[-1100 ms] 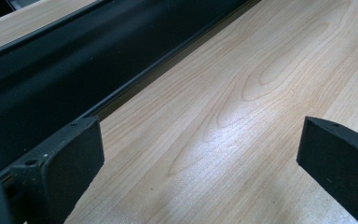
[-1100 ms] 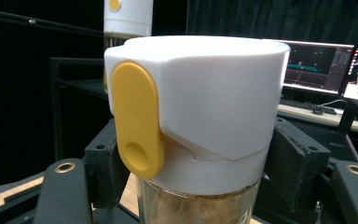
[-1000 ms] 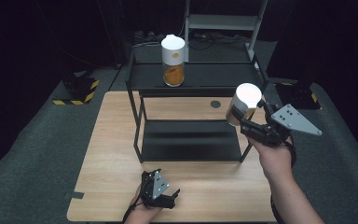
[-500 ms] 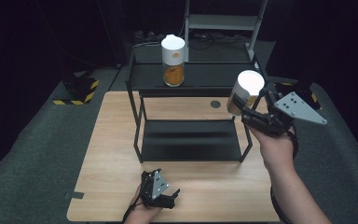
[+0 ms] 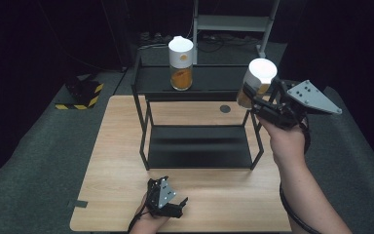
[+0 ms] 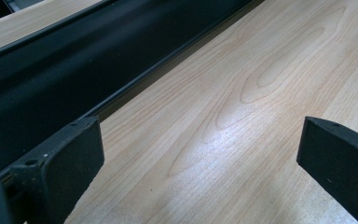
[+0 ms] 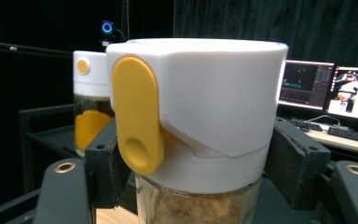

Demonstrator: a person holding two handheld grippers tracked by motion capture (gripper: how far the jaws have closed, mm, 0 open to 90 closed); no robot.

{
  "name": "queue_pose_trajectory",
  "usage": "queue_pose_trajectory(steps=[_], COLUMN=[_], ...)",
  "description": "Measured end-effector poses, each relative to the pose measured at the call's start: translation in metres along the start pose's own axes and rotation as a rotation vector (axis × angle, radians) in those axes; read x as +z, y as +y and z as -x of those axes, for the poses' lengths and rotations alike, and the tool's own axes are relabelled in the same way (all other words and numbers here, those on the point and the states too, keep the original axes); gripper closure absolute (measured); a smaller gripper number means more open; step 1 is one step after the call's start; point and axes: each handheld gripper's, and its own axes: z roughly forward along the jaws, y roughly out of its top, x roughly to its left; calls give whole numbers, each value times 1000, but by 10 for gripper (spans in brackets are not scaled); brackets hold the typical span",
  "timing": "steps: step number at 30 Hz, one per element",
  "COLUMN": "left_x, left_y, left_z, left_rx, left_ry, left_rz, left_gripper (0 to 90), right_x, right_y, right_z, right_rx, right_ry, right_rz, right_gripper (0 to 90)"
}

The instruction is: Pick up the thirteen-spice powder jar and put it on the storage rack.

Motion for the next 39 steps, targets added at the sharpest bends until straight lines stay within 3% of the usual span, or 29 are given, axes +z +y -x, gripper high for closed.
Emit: queue_pose_trajectory(steps=[29,39], left_x=[-1,-2], left_y=[-2,-3], left_z=[-2,-3], left_rx=[-8,-11], left_ry=[-6,-6], left_rz=[7,14], left_gripper=[9,9], right_x=[54,63], right_y=[10,7], right_z=[9,9], right_rx=[16,23], right_ry=[-70,-76], right_rz=[-31,-44], right_gripper=[298,298])
